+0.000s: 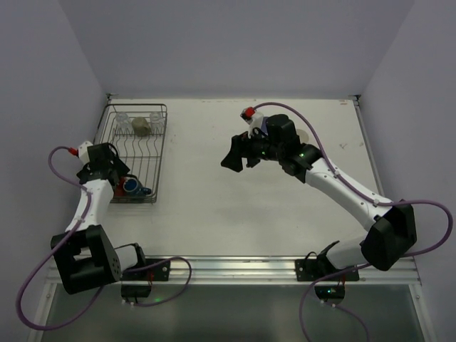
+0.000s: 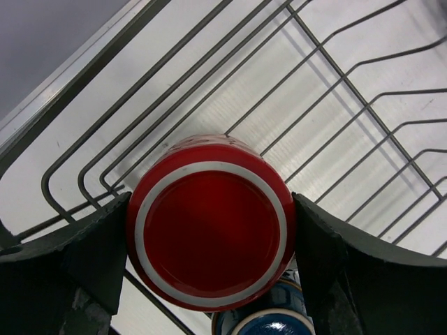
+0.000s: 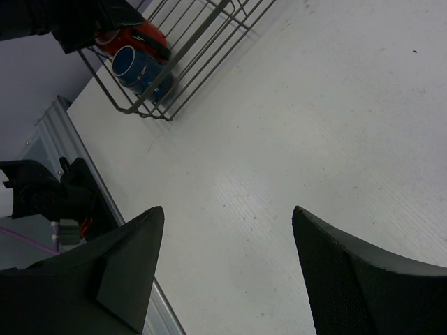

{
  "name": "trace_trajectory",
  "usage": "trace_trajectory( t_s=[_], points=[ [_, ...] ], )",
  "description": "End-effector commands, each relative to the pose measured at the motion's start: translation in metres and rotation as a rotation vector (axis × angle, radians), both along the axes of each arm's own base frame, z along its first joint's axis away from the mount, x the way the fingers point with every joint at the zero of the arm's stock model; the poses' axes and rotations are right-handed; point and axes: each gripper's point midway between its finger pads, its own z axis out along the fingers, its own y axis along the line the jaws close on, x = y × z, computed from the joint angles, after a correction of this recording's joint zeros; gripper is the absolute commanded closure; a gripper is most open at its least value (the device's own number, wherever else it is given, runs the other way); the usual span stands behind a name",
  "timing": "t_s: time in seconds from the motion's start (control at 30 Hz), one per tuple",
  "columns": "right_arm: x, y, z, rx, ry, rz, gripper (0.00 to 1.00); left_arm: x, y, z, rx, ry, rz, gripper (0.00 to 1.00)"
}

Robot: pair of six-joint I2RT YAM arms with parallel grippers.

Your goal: Unload the cups from the dish rack

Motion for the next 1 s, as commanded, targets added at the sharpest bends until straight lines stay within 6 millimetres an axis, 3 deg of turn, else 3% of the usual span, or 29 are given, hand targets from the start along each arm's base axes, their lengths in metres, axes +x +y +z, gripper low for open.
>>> trace_trajectory(
  t_s=[0.0, 0.1, 0.37, 0.4, 0.57, 0.77, 0.93, 0.97],
  points=[
    [-0.007, 0.006, 0.037, 0.081, -0.071, 0.038, 0.23, 0.014, -0.001, 0.034, 0.007, -0.167, -0.013, 0.65],
    [-0.011, 0.009, 0.050, 0.144, -0.087, 0.048, 0.24, 0.023, -0.005, 0.062, 0.009, -0.253, -0.051, 0.79],
    [-0.020, 0.024, 0.070, 0.315, -0.050, 0.059, 0.24, 0.035, -0.020, 0.127, 0.012, -0.441, -0.133, 0.90],
    [-0.019, 0.027, 0.079, 0.353, -0.069, 0.065, 0.24, 0.037, -0.027, 0.131, -0.012, -0.462, -0.159, 0.91],
    [-0.022, 0.037, 0.084, 0.454, -0.010, 0.085, 0.25, 0.040, -0.059, 0.169, -0.054, -0.595, -0.291, 0.92],
    [-0.020, 0.043, 0.094, 0.589, 0.017, 0.077, 0.26, 0.039, -0.139, 0.230, -0.188, -0.790, -0.630, 0.93],
    [-0.014, 0.036, 0.092, 0.650, 0.050, -0.019, 0.26, 0.013, -0.217, 0.250, -0.375, -0.917, -0.976, 0.96],
    [-0.012, 0.032, 0.096, 0.680, 0.067, -0.066, 0.26, 0.006, -0.227, 0.263, -0.375, -0.979, -1.032, 0.96]
  ],
)
